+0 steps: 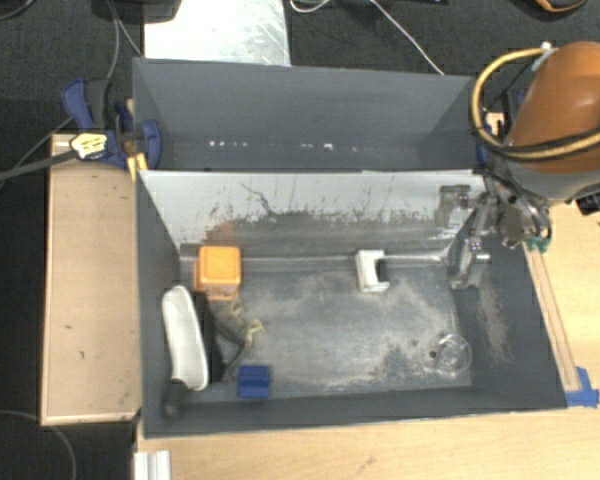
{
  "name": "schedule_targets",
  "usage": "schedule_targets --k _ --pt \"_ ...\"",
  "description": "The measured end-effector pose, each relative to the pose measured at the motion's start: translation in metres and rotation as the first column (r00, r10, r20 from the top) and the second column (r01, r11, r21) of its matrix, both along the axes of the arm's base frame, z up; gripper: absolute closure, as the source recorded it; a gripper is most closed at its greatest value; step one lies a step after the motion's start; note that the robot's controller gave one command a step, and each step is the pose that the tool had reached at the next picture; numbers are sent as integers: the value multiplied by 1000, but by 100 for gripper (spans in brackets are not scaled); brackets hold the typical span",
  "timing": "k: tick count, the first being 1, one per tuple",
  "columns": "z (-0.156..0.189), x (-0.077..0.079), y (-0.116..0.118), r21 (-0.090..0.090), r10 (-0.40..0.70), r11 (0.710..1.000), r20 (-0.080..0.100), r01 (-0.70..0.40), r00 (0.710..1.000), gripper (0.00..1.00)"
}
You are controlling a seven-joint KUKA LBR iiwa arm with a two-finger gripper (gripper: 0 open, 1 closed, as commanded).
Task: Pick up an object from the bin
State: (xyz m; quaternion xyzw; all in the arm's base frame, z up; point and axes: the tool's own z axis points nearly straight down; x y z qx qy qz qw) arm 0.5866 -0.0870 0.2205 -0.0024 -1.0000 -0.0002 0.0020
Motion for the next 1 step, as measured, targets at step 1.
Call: schedule_targets --k 1 --pt "5 2 0 -1 4 1000 9 -3 1000 0"
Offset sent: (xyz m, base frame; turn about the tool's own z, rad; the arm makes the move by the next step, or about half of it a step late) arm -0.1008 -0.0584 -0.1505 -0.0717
